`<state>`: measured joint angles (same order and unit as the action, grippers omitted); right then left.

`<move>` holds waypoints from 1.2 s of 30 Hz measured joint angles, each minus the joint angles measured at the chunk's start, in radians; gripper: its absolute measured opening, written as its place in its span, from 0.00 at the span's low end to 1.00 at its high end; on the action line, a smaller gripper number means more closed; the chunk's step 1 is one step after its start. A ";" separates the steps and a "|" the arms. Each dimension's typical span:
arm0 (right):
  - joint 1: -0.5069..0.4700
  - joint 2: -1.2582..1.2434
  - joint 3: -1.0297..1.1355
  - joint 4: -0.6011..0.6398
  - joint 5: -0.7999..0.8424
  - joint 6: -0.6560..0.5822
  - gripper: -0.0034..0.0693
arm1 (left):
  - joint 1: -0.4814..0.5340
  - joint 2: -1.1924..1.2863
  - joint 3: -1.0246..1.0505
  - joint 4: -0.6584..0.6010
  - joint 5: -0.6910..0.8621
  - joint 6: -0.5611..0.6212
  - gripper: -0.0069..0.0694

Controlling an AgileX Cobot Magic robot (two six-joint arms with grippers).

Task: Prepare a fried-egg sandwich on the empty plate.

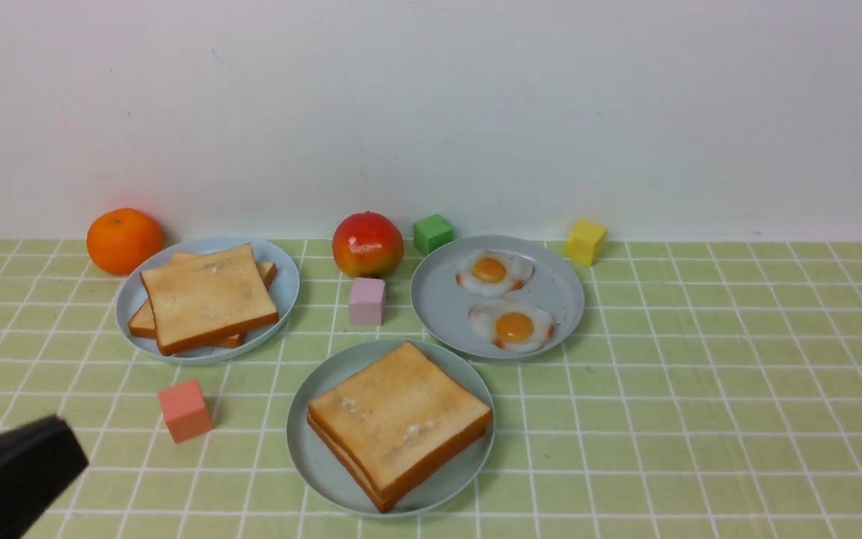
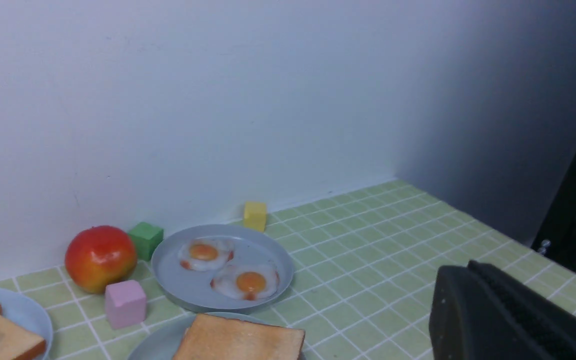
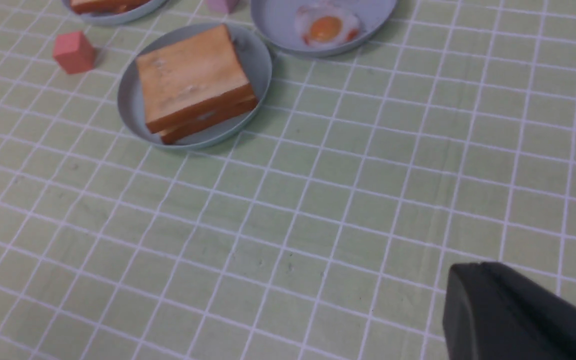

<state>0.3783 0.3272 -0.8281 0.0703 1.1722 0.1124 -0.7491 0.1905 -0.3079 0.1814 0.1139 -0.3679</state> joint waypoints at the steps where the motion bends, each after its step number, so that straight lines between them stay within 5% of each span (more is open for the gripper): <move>1: 0.000 -0.035 0.031 -0.011 -0.028 0.019 0.05 | 0.000 -0.039 0.045 0.000 -0.012 -0.011 0.07; 17: 0.000 -0.093 0.455 0.074 -0.794 0.069 0.06 | 0.000 -0.109 0.142 0.008 0.143 -0.025 0.07; 29: -0.033 -0.136 0.625 0.013 -0.816 0.068 0.06 | 0.000 -0.109 0.143 0.008 0.234 -0.025 0.07; 36: -0.304 -0.280 0.775 -0.060 -0.837 0.066 0.03 | 0.000 -0.109 0.143 0.008 0.239 -0.025 0.07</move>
<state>0.0747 0.0467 -0.0534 0.0102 0.3355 0.1783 -0.7491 0.0812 -0.1645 0.1893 0.3528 -0.3932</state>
